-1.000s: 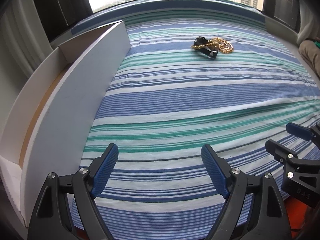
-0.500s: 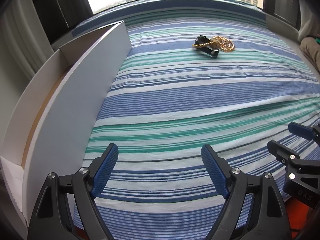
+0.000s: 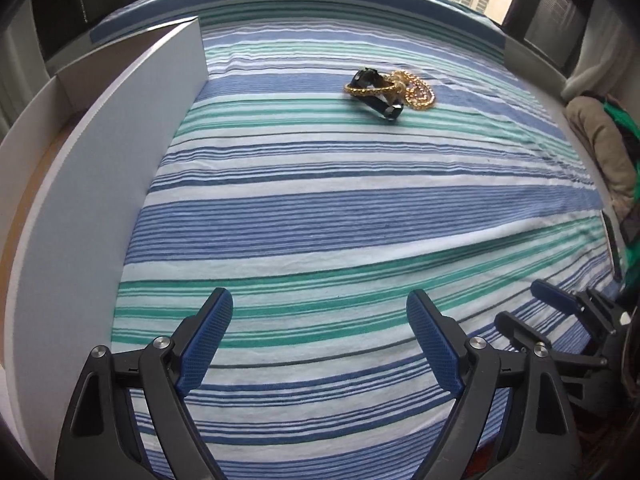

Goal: Organize jewelry
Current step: 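Move both tools back over the black watch and gold chains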

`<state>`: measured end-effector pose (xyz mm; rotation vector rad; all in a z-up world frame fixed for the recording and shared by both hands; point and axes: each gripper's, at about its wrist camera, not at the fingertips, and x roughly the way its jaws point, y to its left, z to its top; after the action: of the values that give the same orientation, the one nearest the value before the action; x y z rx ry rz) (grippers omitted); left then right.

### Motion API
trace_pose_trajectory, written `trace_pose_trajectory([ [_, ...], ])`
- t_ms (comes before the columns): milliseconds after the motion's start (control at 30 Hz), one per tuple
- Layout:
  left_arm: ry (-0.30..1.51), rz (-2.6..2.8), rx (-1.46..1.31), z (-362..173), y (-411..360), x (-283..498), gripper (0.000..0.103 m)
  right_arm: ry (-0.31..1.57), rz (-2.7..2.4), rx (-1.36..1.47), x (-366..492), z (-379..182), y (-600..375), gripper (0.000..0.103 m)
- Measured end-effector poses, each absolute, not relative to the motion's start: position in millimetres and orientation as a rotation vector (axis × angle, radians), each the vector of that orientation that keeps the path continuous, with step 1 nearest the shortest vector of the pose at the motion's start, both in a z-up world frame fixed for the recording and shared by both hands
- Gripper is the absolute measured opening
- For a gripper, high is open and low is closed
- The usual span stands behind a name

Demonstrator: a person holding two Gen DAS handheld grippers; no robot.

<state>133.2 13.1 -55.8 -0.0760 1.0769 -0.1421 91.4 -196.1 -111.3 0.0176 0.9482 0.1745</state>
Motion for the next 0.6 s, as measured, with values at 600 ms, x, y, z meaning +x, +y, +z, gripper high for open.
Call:
trace_pose_trajectory([
  [600,0.983,-0.403,0.318,-45.7,-84.7,295.5,0.05,0.961,0.139,0.184,98.7,-124.6,-258.1,0.064],
])
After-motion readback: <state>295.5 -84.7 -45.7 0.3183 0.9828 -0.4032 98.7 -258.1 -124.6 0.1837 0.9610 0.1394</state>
